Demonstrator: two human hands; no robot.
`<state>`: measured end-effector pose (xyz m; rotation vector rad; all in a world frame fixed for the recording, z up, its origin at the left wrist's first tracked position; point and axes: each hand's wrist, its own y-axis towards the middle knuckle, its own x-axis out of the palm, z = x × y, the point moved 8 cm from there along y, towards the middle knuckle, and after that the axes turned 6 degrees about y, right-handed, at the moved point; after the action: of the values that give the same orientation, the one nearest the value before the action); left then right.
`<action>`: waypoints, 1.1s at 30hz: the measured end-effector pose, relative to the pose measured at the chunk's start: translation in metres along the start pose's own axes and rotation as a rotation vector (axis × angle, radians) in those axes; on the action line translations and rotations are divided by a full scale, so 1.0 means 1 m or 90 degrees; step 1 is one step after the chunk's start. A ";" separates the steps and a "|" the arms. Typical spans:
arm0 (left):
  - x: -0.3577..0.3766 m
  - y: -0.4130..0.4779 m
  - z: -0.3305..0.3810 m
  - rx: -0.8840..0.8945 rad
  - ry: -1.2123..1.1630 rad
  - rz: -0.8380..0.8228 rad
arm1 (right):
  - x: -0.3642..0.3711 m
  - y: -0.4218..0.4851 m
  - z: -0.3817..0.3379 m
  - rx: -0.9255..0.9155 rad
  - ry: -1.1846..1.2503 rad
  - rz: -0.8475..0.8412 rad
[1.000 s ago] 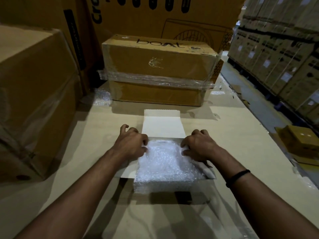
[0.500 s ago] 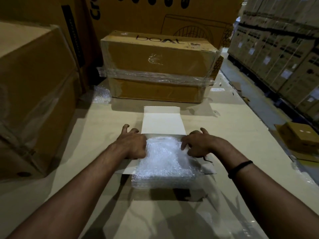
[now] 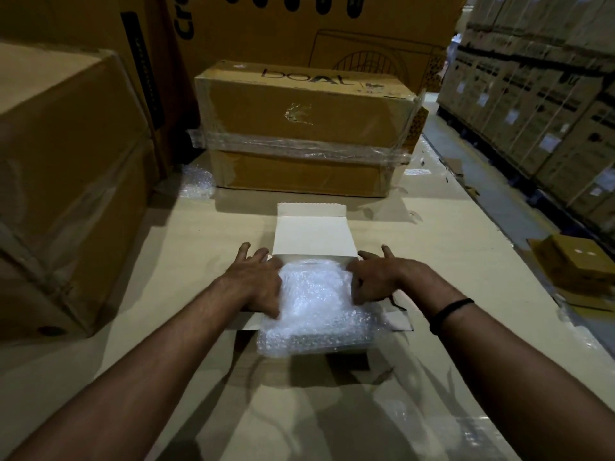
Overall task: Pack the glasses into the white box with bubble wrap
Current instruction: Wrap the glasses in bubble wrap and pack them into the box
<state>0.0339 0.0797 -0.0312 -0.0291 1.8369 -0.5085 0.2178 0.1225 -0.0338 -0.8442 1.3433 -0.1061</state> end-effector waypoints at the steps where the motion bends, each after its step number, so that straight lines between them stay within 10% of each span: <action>1: 0.000 0.000 0.002 -0.013 0.018 0.011 | 0.001 0.000 -0.001 0.002 -0.029 -0.010; 11: -0.025 -0.021 -0.001 -0.038 -0.091 0.203 | -0.011 -0.015 -0.012 -0.003 -0.128 0.187; 18: -0.013 -0.038 0.020 0.058 -0.206 0.145 | -0.031 -0.065 -0.002 -0.164 0.183 0.265; 33: -0.023 -0.034 0.029 0.069 -0.227 0.191 | 0.006 -0.053 -0.041 -0.227 -0.069 0.380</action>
<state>0.0603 0.0460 -0.0053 0.2140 1.4316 -0.3626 0.2039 0.0618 -0.0071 -0.6950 1.4799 0.6527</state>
